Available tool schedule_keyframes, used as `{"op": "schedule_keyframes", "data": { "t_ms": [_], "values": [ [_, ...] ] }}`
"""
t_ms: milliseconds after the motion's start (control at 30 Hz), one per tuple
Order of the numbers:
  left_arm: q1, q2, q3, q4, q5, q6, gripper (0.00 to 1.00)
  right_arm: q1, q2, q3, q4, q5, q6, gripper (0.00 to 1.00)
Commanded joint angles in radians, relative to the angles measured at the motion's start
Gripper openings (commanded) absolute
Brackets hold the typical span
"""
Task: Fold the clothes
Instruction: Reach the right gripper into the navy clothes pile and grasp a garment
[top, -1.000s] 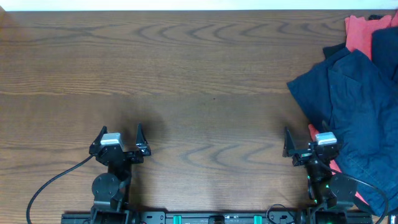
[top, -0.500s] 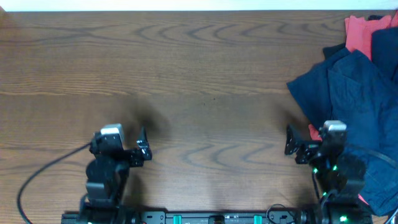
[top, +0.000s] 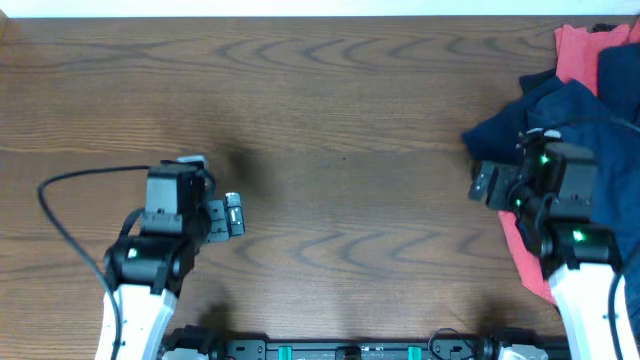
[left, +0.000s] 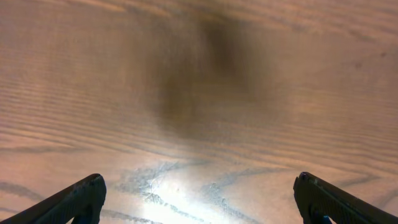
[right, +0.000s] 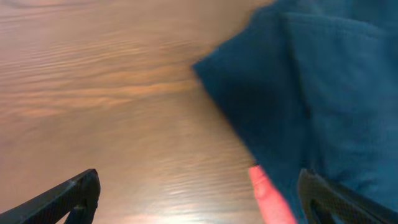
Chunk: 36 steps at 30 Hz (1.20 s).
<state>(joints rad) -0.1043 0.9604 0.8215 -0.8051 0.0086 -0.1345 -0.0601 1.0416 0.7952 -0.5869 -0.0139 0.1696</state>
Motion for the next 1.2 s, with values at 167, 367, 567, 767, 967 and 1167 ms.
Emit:
{"op": "schedule_keyframes", "data": {
  "t_ms": [167,367,567,767,967,1167],
  "values": [
    [0.008,0.089,0.017,-0.017,0.007,-0.010,0.98,-0.203,0.237,0.014,-0.072,0.392,0.258,0.99],
    [0.008,0.091,0.016,-0.016,0.007,-0.010,0.98,-0.303,0.386,0.014,-0.032,0.261,0.260,0.89],
    [0.008,0.091,0.016,-0.017,0.007,-0.010,0.98,-0.304,0.492,0.014,0.007,0.177,0.260,0.65],
    [0.008,0.091,0.016,-0.016,0.007,-0.010,0.98,-0.304,0.532,0.014,0.008,0.178,0.259,0.08],
    [0.008,0.091,0.016,-0.016,0.007,-0.010,0.98,-0.303,0.470,0.047,0.010,0.059,0.179,0.01],
    [0.008,0.091,0.016,-0.017,0.007,-0.010,0.98,-0.264,0.296,0.185,0.015,-0.330,-0.002,0.01]
  ]
}}
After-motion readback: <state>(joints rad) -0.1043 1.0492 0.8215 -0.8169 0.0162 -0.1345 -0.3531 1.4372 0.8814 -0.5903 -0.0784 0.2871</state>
